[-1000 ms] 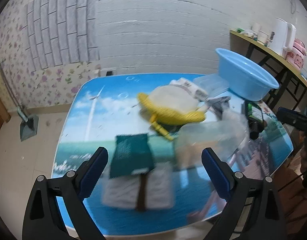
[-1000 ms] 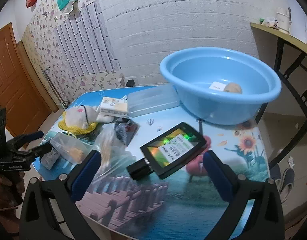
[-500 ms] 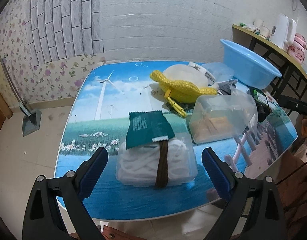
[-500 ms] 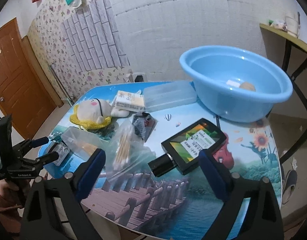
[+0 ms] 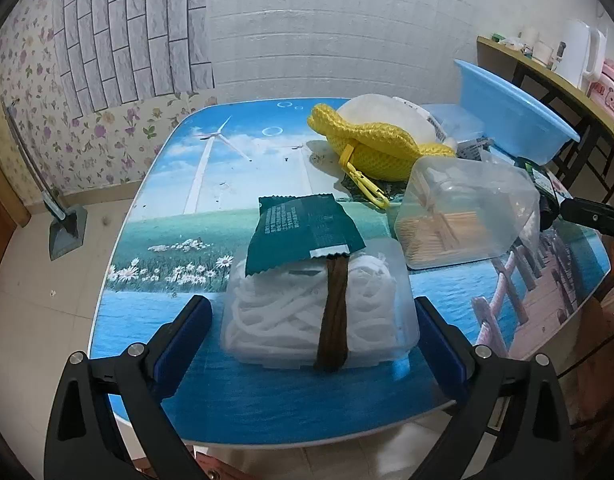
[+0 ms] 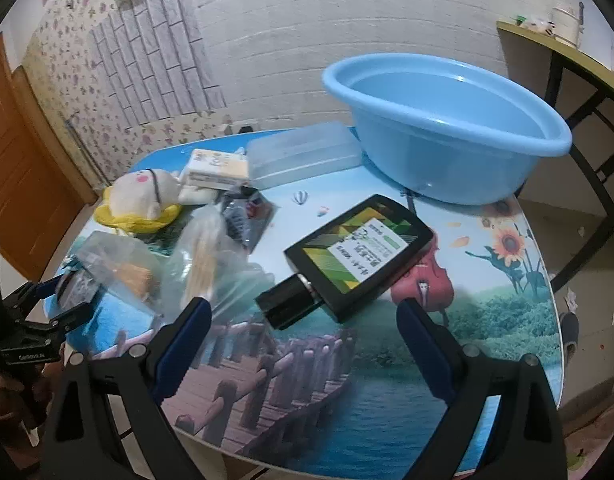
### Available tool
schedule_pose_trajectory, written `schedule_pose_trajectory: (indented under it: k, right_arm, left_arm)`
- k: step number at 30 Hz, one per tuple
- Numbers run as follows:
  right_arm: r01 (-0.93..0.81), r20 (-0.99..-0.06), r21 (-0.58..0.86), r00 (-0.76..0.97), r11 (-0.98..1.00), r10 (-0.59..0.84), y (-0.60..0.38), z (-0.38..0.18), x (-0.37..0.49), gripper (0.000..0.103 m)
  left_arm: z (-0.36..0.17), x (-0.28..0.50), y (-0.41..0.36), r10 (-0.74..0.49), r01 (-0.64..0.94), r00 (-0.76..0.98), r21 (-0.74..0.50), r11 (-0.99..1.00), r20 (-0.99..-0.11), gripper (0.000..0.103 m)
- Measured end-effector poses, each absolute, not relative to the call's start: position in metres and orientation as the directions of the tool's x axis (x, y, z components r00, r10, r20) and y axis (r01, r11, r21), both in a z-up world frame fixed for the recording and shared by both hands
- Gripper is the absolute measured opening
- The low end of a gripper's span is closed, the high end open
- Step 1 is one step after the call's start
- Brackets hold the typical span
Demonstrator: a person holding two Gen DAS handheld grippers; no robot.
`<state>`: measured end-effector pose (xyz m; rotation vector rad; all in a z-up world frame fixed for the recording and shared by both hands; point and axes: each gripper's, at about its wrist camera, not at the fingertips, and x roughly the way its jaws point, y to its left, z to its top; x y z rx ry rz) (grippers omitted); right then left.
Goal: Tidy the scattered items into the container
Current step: 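Grasp the black boxed men's product with the right tool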
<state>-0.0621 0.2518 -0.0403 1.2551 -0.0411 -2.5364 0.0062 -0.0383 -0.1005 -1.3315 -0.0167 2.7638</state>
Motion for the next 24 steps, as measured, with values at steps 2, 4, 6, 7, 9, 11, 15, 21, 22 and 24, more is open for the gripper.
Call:
schedule_pose_trajectory:
  k: [2,4,6,7,9,11,15,21,22,24]
  right_arm:
    - [0.251,-0.781,0.159,-0.560,-0.955,-0.277,0.250,-0.044,-0.065,0.096]
    - [0.243,-0.791,0.157,-0.550,-0.957,-0.269,0.246,-0.049,-0.070,0.096]
    - [0.238,-0.796,0.150,-0.547,-0.960,-0.260,0.241,-0.053,-0.074,0.095]
    - [0.238,-0.795,0.149,-0.548,-0.960,-0.259,0.239,-0.054,-0.075,0.095]
    - [0.240,-0.796,0.128,-0.554,-0.962,-0.244,0.236,-0.056,-0.077,0.095]
    - [0.229,-0.799,0.102,-0.562,-0.968,-0.216,0.237,-0.058,-0.079,0.095]
    - [0.180,-0.807,0.114,-0.557,-0.977,-0.196,0.252,-0.063,-0.081,0.096]
    - [0.137,-0.812,0.117,-0.557,-0.984,-0.174,0.272,-0.063,-0.076,0.096]
    - [0.129,-0.812,0.114,-0.559,-0.985,-0.167,0.275,-0.062,-0.074,0.096]
    - [0.106,-0.812,0.108,-0.564,-0.988,-0.149,0.284,-0.063,-0.073,0.096]
  left_arm:
    - [-0.102,0.004,-0.036,0.057,-0.061,-0.623,-0.024,-0.998,-0.780,0.099]
    - [-0.102,0.003,-0.035,0.055,-0.064,-0.626,-0.019,-0.998,-0.778,0.100]
    - [-0.102,0.002,-0.034,0.053,-0.063,-0.626,-0.017,-0.998,-0.778,0.102]
    - [-0.102,0.001,-0.034,0.052,-0.062,-0.627,-0.016,-0.998,-0.778,0.103]
    - [-0.103,0.001,-0.034,0.050,-0.060,-0.631,-0.016,-0.998,-0.774,0.103]
    - [-0.103,0.000,-0.034,0.050,-0.058,-0.633,-0.016,-0.998,-0.773,0.103]
    - [-0.104,0.002,-0.033,0.041,-0.047,-0.647,-0.014,-0.999,-0.761,0.103]
    - [-0.104,0.006,-0.032,0.024,-0.018,-0.658,-0.016,-1.000,-0.753,0.103]
    - [-0.105,0.007,-0.032,0.023,-0.016,-0.661,-0.017,-1.000,-0.750,0.103]
    - [-0.105,0.007,-0.032,0.024,-0.018,-0.664,-0.017,-1.000,-0.747,0.103]
